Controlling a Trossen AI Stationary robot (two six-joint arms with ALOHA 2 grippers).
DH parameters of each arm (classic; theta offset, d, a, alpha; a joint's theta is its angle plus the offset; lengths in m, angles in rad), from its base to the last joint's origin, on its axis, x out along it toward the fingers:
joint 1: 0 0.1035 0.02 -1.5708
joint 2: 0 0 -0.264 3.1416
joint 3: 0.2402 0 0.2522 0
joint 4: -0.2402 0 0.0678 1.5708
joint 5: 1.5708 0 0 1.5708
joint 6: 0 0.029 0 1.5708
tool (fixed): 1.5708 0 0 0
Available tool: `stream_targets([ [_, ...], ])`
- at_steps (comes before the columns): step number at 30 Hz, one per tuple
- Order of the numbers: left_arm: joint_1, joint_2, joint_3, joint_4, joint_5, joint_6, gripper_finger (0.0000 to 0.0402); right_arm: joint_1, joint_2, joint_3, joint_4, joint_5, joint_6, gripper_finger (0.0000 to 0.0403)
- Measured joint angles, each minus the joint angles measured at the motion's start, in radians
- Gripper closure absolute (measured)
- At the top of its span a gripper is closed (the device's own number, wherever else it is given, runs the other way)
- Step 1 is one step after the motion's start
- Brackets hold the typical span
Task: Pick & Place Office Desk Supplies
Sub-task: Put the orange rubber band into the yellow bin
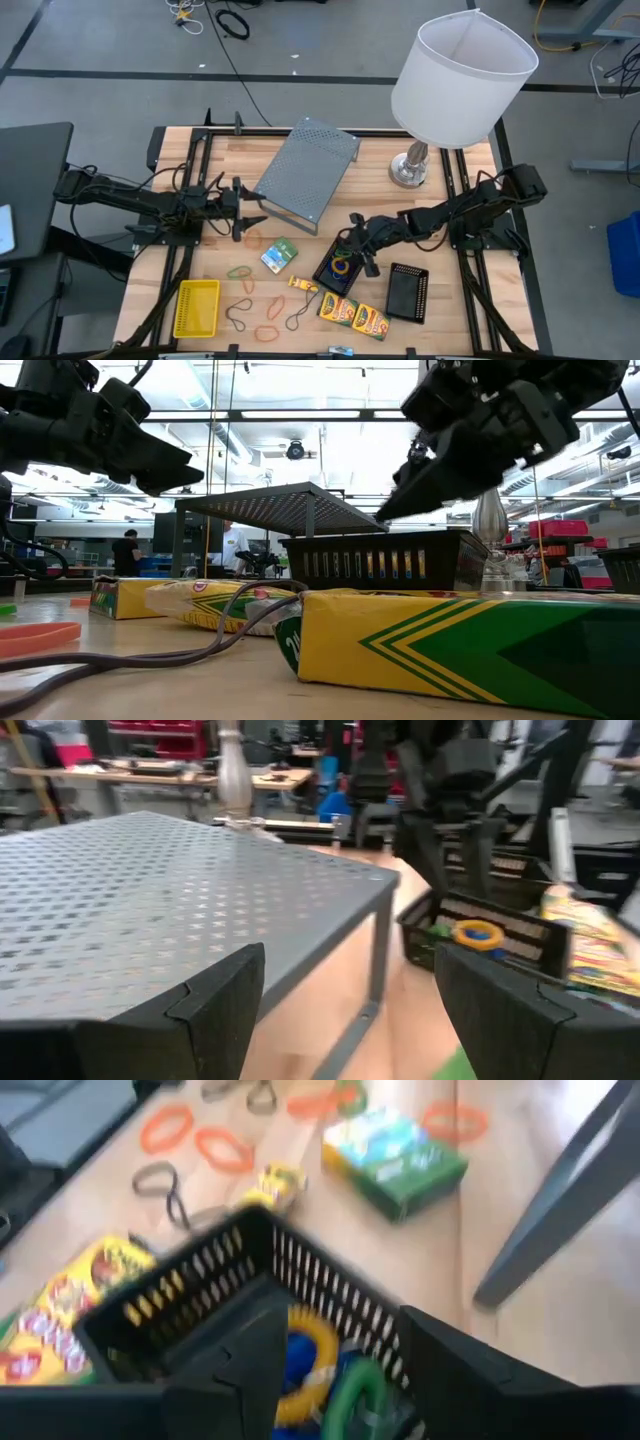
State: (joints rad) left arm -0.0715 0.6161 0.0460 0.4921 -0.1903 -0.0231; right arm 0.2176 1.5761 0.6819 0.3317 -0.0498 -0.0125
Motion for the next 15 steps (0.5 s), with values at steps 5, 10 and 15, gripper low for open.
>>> stream_targets([
  [5,-0.002,0.000,0.011,-0.046,0.091,-0.079,0.0108,0.000,0.000,0.000,0.042,0.002,-0.026,0.0208],
  [10,-0.046,0.000,0.069,-0.282,0.128,-0.141,0.0108,0.000,0.000,0.000,0.027,0.004,-0.030,0.0215],
  [15,-0.115,0.000,0.157,-0.497,0.115,-0.197,0.0108,0.000,0.000,0.000,-0.003,0.014,-0.030,0.0215],
])
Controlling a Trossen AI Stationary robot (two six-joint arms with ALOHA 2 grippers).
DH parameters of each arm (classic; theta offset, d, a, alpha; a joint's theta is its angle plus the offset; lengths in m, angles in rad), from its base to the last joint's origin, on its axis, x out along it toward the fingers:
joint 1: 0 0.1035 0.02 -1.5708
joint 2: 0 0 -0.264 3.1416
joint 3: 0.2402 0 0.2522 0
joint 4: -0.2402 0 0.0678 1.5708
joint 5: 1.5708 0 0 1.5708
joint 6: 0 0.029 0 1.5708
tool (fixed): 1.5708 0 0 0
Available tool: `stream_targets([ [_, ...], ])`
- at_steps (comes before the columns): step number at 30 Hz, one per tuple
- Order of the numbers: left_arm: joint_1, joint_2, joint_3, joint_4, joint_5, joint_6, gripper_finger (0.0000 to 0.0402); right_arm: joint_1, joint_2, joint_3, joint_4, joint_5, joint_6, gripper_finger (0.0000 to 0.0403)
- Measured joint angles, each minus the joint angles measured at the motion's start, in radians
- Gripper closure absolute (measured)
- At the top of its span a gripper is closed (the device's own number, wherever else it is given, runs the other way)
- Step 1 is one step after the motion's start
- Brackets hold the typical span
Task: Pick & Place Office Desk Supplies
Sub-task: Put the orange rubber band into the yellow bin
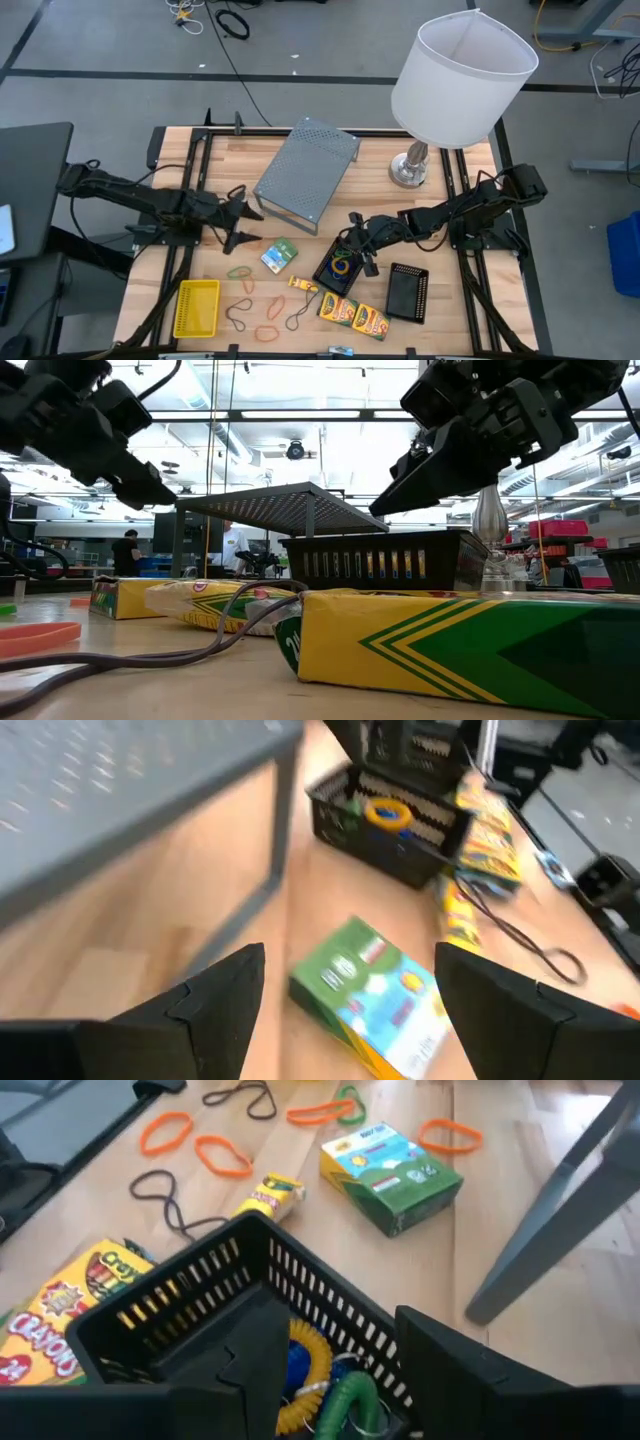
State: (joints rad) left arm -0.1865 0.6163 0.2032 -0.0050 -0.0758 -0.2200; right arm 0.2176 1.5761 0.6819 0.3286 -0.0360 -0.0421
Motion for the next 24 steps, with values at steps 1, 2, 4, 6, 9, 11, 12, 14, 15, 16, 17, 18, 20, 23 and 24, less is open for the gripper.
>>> stream_targets([
  [1,-0.016,0.000,0.018,-0.038,0.000,-0.011,0.0108,0.000,0.000,0.000,-0.006,0.004,0.000,0.0215],
  [2,-0.030,0.000,0.036,-0.077,-0.002,-0.022,0.0108,0.000,0.000,0.000,-0.012,0.007,0.000,0.0215],
  [4,-0.058,0.001,0.063,-0.144,-0.017,-0.046,0.0108,0.000,0.000,0.000,-0.023,0.009,0.000,0.0215],
  [6,-0.083,0.020,0.076,-0.190,-0.046,-0.068,0.0108,0.000,0.000,0.000,-0.032,0.011,0.000,0.0215],
  [9,-0.112,0.056,0.077,-0.225,-0.070,-0.101,0.0108,0.000,0.000,0.000,-0.041,0.031,0.000,0.0215],
  [11,-0.130,0.098,0.077,-0.221,-0.085,-0.121,0.0108,0.000,0.000,0.000,-0.052,0.043,-0.005,0.0215],
  [12,-0.138,0.121,0.077,-0.226,-0.092,-0.127,0.0108,0.000,0.000,0.000,-0.055,0.050,-0.008,0.0215],
  [14,-0.156,0.169,0.077,-0.223,-0.107,-0.133,0.0108,0.000,0.000,0.000,-0.062,0.063,-0.017,0.0215],
  [15,-0.163,0.196,0.077,-0.222,-0.110,-0.134,0.0108,0.000,0.000,0.000,-0.067,0.067,-0.019,0.0215],
  [16,-0.170,0.220,0.077,-0.223,-0.111,-0.135,0.0108,0.000,0.000,0.000,-0.073,0.071,-0.022,0.0215],
  [17,-0.177,0.244,0.077,-0.223,-0.111,-0.136,0.0108,0.000,0.000,0.000,-0.076,0.076,-0.023,0.0215],
  [18,-0.184,0.269,0.077,-0.219,-0.111,-0.139,0.0109,0.000,0.000,0.000,-0.079,0.084,-0.024,0.0215],
  [20,-0.197,0.316,0.077,-0.221,-0.111,-0.145,0.0109,0.000,0.000,0.000,-0.086,0.087,-0.026,0.0215],
  [23,-0.214,0.382,0.077,-0.219,-0.114,-0.159,0.0109,0.000,0.000,0.000,-0.088,0.088,-0.026,0.0215],
  [24,-0.217,0.404,0.077,-0.219,-0.125,-0.161,0.0109,0.000,0.000,0.000,-0.088,0.088,-0.026,0.0215],
])
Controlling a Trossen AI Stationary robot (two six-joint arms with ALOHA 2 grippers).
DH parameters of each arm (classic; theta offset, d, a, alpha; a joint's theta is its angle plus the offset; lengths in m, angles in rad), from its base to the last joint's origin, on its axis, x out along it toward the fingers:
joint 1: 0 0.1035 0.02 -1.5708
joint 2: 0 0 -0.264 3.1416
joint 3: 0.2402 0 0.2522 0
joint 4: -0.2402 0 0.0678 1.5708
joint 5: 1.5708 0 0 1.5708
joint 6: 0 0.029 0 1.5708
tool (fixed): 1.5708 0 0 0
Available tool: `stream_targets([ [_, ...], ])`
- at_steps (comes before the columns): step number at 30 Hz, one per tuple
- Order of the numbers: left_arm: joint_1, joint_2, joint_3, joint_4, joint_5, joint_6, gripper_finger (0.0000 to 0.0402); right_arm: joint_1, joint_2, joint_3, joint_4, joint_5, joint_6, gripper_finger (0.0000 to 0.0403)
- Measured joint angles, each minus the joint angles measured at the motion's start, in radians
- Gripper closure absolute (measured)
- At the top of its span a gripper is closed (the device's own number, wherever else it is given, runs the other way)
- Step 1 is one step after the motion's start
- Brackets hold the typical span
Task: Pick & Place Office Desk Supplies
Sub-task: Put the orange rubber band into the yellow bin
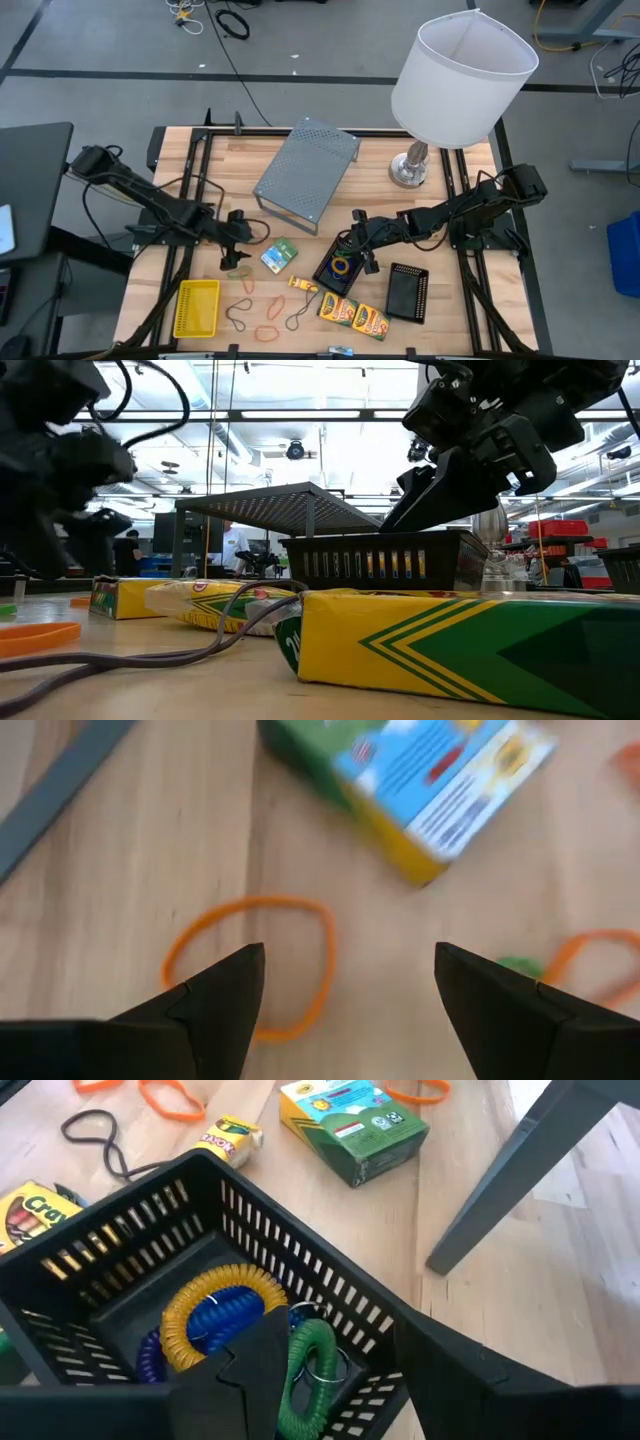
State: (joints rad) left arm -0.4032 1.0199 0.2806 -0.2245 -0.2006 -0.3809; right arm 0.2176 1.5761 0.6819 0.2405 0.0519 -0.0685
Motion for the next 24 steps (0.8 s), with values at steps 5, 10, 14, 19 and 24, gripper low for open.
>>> stream_targets([
  [5,-0.004,0.112,0.039,-0.054,-0.084,-0.002,0.0109,0.000,0.000,0.000,0.000,0.028,0.000,0.0215],
  [10,-0.004,0.222,0.118,-0.121,-0.128,0.021,0.0130,0.000,0.000,0.000,-0.001,0.034,0.000,0.0215],
  [14,-0.004,0.290,0.165,-0.125,-0.094,0.037,0.0178,0.000,0.000,0.000,-0.003,0.034,0.000,0.0215],
  [19,-0.004,0.326,0.199,-0.124,-0.049,0.032,0.0285,0.000,0.000,0.000,-0.004,0.034,0.000,0.0215],
  [24,-0.004,0.328,0.202,-0.121,-0.025,0.017,0.0390,0.000,0.000,0.000,-0.007,0.033,0.000,0.0215],
])
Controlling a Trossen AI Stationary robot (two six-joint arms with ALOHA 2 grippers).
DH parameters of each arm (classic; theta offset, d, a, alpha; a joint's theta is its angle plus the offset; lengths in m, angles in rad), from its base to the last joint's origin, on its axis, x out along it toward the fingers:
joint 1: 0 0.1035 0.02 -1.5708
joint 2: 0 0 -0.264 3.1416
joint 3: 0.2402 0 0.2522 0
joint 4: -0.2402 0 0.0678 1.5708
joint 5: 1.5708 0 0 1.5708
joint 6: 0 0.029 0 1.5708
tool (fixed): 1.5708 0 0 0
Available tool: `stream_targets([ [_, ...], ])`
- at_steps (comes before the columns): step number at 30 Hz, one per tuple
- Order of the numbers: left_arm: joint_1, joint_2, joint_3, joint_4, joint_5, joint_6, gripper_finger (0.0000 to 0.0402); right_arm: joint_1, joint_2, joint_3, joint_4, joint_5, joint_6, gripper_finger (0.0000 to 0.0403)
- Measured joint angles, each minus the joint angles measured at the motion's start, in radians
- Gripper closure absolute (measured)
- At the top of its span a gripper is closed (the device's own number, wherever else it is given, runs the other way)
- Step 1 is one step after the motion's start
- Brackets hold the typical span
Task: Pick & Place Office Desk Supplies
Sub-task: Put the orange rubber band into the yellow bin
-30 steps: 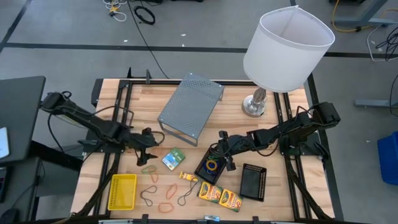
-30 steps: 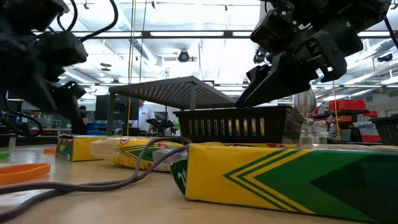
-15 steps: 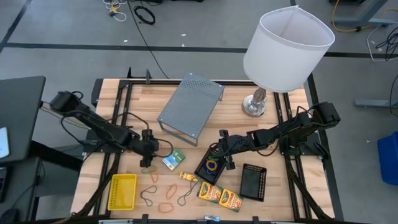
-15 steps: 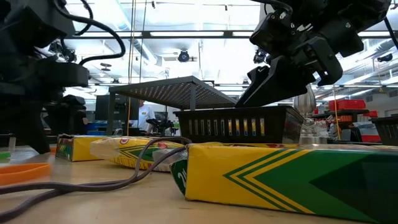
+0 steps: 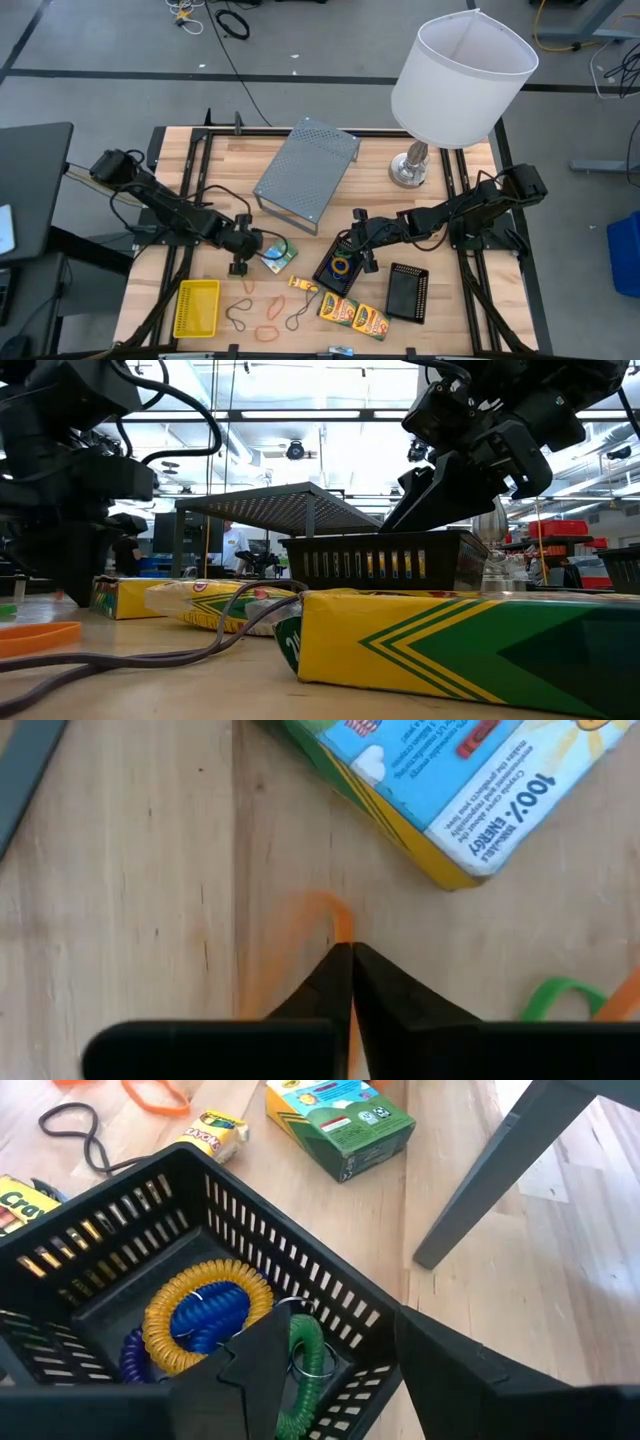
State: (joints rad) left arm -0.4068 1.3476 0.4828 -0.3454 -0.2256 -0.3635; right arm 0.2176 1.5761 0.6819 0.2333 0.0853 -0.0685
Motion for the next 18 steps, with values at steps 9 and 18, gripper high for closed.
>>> stream_targets([
  [9,-0.057,-0.032,-0.004,-0.005,0.044,-0.067,0.0399,0.000,0.000,0.000,0.000,0.000,-0.019,0.0215],
  [18,-0.191,-0.145,-0.003,-0.002,0.000,-0.211,0.0400,0.000,0.000,0.000,0.000,-0.001,-0.023,0.0215],
])
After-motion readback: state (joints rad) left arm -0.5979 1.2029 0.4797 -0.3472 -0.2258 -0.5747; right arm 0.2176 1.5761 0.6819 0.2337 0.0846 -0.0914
